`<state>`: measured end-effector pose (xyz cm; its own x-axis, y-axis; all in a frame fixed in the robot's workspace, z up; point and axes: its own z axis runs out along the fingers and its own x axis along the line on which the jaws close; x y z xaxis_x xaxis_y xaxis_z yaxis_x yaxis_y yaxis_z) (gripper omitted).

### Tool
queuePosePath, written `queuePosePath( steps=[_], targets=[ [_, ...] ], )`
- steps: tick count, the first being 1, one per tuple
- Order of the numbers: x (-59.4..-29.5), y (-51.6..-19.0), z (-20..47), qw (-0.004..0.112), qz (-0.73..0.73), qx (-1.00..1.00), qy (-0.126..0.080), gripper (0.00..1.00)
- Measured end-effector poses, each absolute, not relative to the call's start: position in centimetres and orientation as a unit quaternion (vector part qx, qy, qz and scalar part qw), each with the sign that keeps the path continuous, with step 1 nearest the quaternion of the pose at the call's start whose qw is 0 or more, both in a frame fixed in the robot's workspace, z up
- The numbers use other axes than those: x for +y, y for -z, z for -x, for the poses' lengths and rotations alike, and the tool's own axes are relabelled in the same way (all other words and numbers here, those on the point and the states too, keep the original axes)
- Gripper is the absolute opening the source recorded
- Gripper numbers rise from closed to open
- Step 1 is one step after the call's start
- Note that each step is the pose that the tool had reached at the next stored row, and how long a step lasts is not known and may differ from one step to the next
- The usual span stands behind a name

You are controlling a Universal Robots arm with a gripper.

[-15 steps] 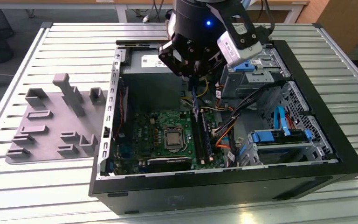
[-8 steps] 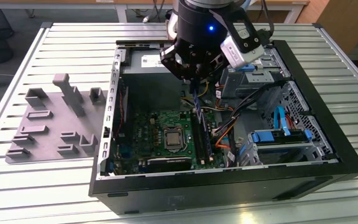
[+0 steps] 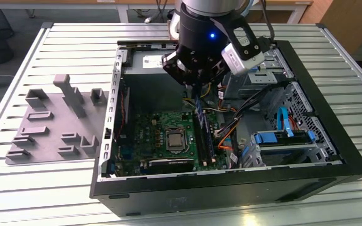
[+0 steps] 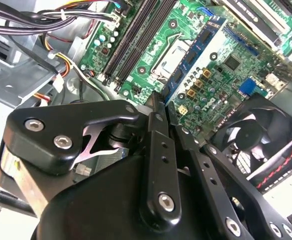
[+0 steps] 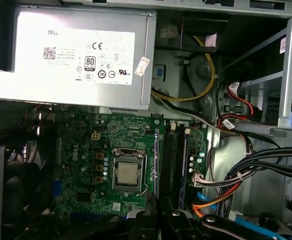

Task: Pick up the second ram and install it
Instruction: 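Insert the second ram into the second slot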

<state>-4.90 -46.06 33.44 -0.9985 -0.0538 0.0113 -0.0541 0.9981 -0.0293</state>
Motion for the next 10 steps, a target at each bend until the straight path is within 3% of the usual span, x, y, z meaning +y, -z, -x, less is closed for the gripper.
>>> queuePosePath(
  steps=[10],
  targets=[
    [-46.3, -31.8, 4.9, 0.005, -0.021, -1.0, -0.015, 0.14]
  ],
)
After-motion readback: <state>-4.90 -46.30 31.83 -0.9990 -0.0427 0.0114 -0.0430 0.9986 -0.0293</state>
